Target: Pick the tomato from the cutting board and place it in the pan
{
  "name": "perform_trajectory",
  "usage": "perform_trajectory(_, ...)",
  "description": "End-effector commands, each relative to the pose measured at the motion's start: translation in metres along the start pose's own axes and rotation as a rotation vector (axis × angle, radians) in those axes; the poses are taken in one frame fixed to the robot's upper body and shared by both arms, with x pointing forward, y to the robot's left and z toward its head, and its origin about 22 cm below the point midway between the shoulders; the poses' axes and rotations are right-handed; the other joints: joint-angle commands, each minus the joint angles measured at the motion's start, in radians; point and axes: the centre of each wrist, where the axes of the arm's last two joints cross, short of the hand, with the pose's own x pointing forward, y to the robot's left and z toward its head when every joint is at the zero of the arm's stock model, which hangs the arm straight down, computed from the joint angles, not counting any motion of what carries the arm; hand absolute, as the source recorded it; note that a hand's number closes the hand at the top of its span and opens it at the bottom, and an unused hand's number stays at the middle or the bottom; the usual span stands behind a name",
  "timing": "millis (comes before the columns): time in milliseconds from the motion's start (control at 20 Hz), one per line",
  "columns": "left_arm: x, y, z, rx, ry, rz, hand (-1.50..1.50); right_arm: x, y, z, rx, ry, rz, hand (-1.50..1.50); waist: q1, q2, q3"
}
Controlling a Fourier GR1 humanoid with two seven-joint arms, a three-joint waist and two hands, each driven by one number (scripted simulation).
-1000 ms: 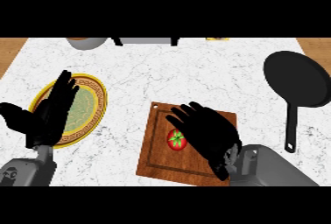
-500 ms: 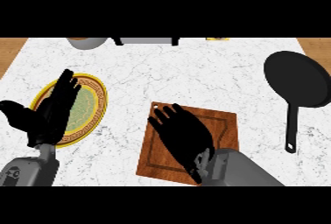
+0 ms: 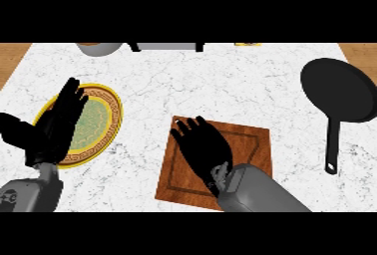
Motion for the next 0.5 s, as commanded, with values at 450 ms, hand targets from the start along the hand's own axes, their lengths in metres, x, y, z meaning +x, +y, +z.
perform_trajectory(450,0.008,-0.006,-0.004,-0.004,-0.014,-0.017,0.0,-0.005,0.021,-0.043,0.034,-0.003,0.01,-1.5,0.001,0.001,0.0)
